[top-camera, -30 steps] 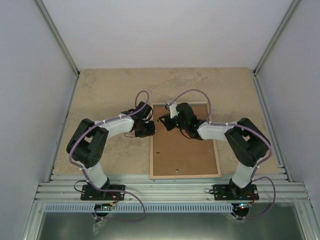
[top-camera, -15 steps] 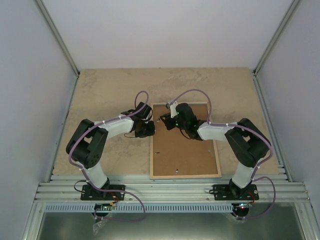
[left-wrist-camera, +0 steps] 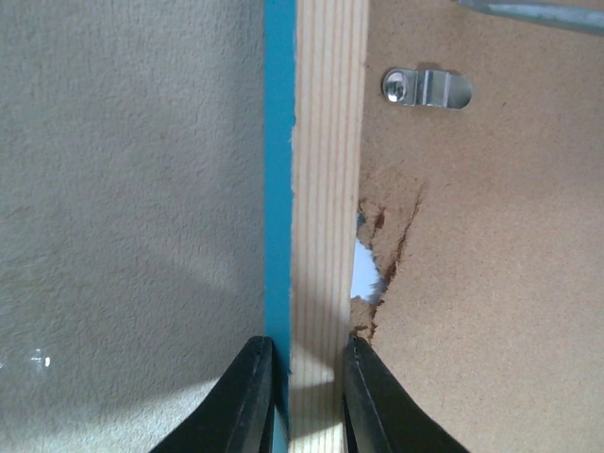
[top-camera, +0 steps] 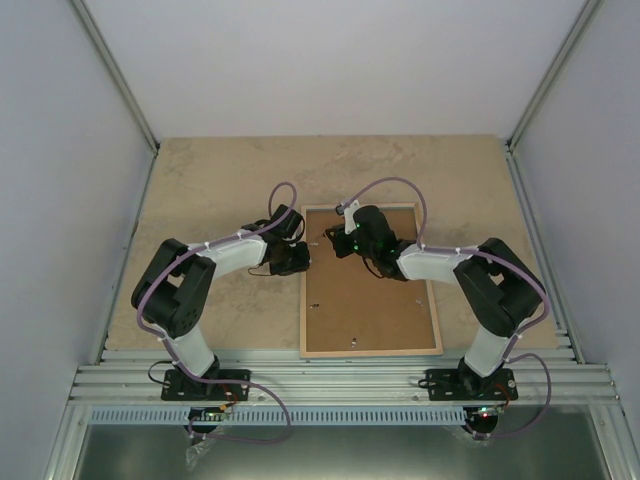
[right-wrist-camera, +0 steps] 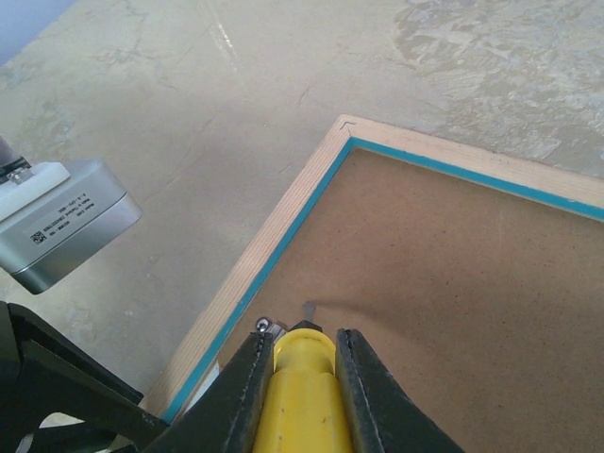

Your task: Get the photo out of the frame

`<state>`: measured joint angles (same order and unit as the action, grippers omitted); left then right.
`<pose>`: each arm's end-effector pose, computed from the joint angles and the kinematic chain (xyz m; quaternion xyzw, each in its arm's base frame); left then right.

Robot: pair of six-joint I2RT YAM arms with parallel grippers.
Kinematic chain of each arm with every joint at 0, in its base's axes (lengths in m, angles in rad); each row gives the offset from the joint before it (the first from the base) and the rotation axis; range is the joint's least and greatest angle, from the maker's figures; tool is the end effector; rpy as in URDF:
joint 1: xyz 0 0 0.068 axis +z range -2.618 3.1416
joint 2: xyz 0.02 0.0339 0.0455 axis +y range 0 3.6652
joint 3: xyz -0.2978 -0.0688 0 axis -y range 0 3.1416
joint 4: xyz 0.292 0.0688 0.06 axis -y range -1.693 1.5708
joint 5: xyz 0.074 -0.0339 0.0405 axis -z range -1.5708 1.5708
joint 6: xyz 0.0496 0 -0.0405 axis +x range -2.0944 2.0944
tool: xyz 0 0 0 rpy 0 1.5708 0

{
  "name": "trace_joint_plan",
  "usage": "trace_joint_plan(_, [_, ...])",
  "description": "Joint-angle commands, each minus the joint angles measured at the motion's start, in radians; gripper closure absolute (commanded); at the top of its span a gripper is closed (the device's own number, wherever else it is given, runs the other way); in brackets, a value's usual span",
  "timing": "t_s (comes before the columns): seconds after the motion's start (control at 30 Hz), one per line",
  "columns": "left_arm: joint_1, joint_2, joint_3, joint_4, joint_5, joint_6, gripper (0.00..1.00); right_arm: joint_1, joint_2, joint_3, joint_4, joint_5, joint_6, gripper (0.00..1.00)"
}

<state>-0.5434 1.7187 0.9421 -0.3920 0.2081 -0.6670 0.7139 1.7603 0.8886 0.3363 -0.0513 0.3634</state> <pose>0.3047 -0.1960 0.1334 -0.0395 0.9740 -0.1967 0.1055 0.3129 0.2744 0.1581 -0.1640 0.8532 0.2729 0.4132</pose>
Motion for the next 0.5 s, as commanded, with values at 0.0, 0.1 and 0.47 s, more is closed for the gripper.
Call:
trace_joint_plan(0.0, [-0.009, 0.007, -0.027, -0.056, 0.057, -0.037, 0.84, -0.003, -0.03, -0.001, -0.022, -0.017, -0.016, 1.0])
trace_joint_plan(0.1, [-0.01, 0.01, -0.024, -0.055, 0.057, -0.037, 0.84, -0.002, -0.027, 0.006, -0.036, -0.045, -0.024, 1.0])
trace_joint_plan(0.47, [-0.009, 0.012, -0.022, -0.051, 0.046, -0.057, 0.84, -0.003, -0.073, -0.027, -0.057, -0.044, -0.028, 1.0])
